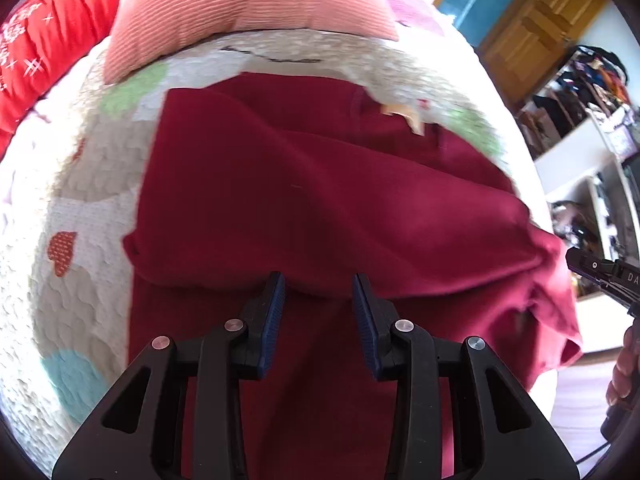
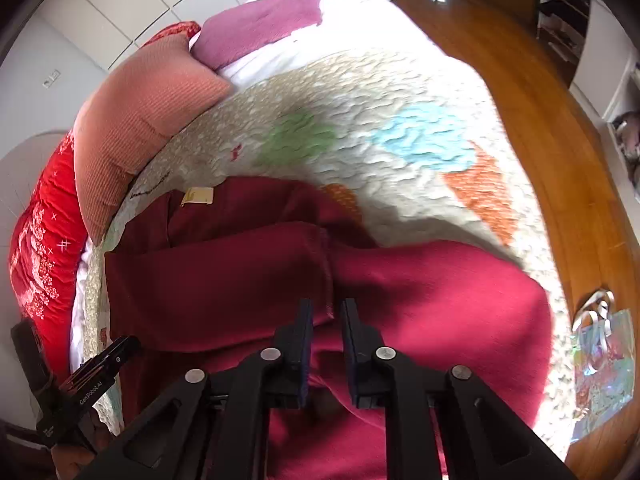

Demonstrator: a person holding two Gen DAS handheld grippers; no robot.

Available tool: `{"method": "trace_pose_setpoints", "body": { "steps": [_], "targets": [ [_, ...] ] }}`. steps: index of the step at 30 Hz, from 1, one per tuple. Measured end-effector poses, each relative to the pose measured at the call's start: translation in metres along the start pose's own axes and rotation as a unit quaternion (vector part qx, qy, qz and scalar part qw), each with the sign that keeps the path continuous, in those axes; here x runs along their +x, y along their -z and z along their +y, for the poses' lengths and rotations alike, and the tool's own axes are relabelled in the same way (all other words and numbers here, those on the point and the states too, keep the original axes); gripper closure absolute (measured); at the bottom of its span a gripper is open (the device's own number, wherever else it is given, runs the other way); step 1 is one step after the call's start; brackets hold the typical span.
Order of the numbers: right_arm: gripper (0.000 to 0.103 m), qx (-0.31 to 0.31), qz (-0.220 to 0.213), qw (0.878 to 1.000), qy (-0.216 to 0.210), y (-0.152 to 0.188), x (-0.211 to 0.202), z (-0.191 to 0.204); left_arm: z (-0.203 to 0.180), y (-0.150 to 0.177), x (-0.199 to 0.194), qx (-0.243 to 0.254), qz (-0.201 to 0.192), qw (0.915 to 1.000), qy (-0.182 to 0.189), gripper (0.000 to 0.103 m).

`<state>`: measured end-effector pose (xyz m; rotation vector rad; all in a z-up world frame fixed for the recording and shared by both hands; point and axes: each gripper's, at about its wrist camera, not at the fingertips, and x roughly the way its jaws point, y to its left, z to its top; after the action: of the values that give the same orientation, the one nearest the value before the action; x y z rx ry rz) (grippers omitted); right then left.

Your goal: Fold small clothes

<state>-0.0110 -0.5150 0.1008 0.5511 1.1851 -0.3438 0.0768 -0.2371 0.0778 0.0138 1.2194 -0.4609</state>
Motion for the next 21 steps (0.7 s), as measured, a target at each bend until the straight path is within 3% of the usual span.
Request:
{"method": "trace_pose_setpoints", "body": {
  "steps": [1, 3, 9, 13, 16, 17, 18, 21],
  "targets": [
    [0.065, 0.011, -0.008, 1.0, 0.011, 0.009, -0.012, -0.013, -0.006, 0.002, -0.002, 0.007, 0.0, 1.0, 0.004, 0.069],
    [0.059, 0.036, -0.012, 0.999, 0.031, 0.031, -0.03, -0.036, -0.021, 0.009, -0.003, 0.028, 0.002, 0.9996, 0.011, 0.069],
    [0.059, 0.101, 0.034, 0.992, 0.074, 0.086, -0.032, -0.083, -0.052, 0.019, 0.002, 0.054, 0.016, 0.9981, 0.026, 0.069],
    [0.059, 0.152, 0.04, 0.986, 0.063, 0.101, -0.014, -0.101, -0.066, 0.022, 0.005, 0.062, 0.018, 0.9974, 0.032, 0.069],
    [0.059, 0.184, 0.014, 0.983, 0.006, 0.1, 0.003, -0.102, -0.07, 0.024, 0.006, 0.066, 0.02, 0.9972, 0.031, 0.069],
    [0.063, 0.19, 0.008, 0.982, 0.003, 0.099, 0.008, -0.103, -0.07, 0.025, 0.007, 0.065, 0.022, 0.9972, 0.03, 0.069],
    [0.084, 0.195, 0.012, 0.981, 0.015, 0.096, 0.01, -0.104, -0.068, 0.025, 0.006, 0.064, 0.023, 0.9973, 0.029, 0.069],
    [0.094, 0.201, -0.04, 0.977, 0.052, 0.081, -0.022, -0.11, -0.057, 0.023, 0.0, 0.054, 0.02, 0.998, 0.025, 0.069]
  ]
}}
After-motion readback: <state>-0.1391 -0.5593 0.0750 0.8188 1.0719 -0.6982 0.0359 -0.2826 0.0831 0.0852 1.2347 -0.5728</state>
